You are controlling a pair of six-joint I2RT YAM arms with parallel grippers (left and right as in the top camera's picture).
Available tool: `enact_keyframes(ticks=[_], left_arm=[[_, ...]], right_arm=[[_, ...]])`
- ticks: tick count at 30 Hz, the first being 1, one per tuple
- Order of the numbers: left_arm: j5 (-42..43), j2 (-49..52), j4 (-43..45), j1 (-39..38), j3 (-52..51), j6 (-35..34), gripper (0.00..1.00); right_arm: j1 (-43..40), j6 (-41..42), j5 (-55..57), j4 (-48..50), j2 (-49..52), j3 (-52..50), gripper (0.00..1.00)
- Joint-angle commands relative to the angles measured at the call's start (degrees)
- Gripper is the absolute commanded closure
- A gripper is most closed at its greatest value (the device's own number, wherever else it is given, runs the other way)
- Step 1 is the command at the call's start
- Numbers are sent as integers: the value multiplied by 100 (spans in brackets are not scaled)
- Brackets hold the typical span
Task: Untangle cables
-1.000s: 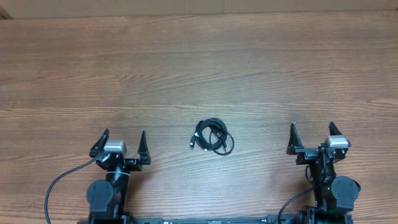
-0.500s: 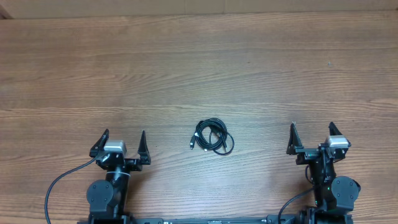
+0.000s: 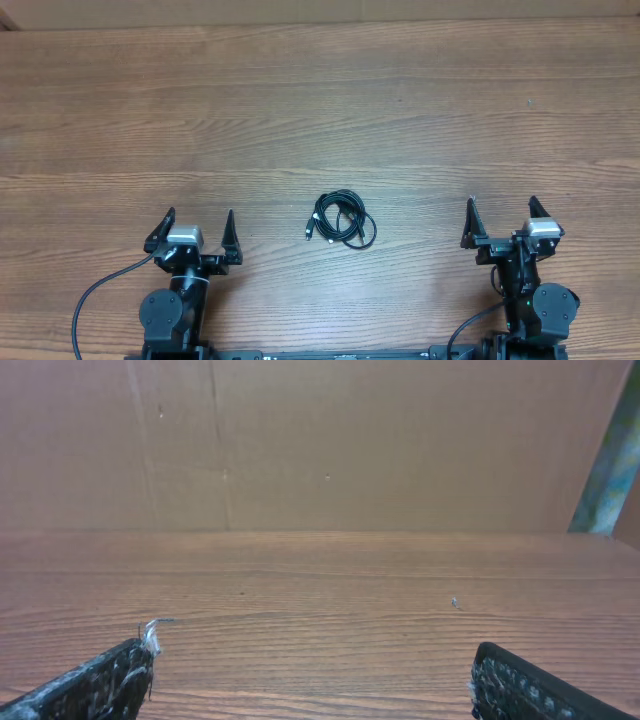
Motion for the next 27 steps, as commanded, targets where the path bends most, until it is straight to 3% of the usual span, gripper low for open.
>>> enact_keyframes(ticks=[1, 18, 27], left_arm=[[-79, -55, 2, 61, -42, 127, 0], [-42, -55, 9, 61, -42, 7, 0], [1141, -55, -59, 57, 170, -245, 1]], right_arm=[[-15, -9, 31, 37, -46, -61, 0], [-15, -9, 31, 37, -46, -61, 0], [-15, -9, 31, 37, -46, -61, 0]])
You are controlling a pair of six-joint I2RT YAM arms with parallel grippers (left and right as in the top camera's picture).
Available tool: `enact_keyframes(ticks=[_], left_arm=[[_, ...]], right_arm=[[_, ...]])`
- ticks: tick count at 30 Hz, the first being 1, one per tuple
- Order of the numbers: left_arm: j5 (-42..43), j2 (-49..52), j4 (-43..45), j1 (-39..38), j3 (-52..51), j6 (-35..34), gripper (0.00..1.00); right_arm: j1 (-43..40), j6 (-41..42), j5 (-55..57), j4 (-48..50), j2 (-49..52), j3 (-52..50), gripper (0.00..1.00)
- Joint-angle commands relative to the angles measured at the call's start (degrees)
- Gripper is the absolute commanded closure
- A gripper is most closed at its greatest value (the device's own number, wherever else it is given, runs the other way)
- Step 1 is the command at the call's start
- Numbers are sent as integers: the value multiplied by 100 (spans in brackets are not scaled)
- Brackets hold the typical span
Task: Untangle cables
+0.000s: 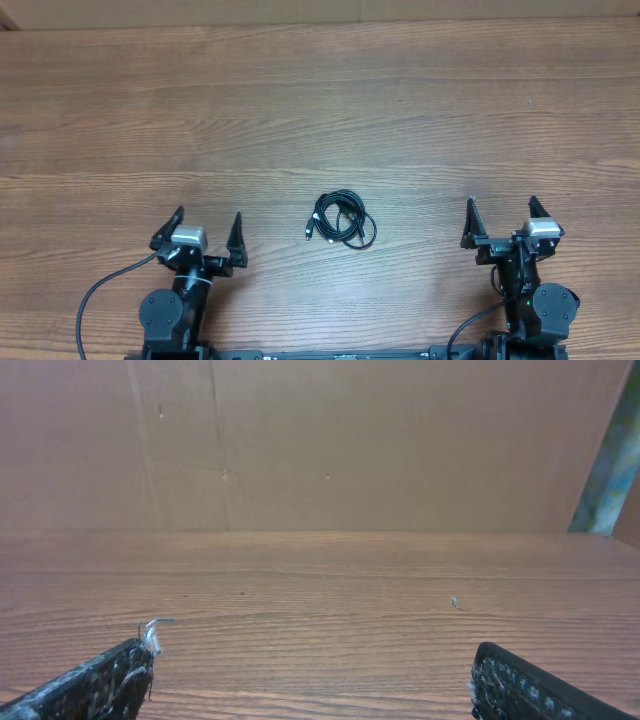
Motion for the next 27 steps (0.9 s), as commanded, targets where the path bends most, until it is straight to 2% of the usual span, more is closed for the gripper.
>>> enact_keyframes(ticks=[1, 13, 27], left_arm=[[706, -55, -118, 57, 238, -92, 1], [793, 396, -2011, 57, 1775, -107, 0], [1008, 2616, -2479, 57, 3460, -105, 1]], right_arm=[[-17, -9, 33, 37, -46, -61, 0], [-17, -9, 33, 37, -46, -61, 0], [-17, -9, 33, 37, -46, -61, 0]])
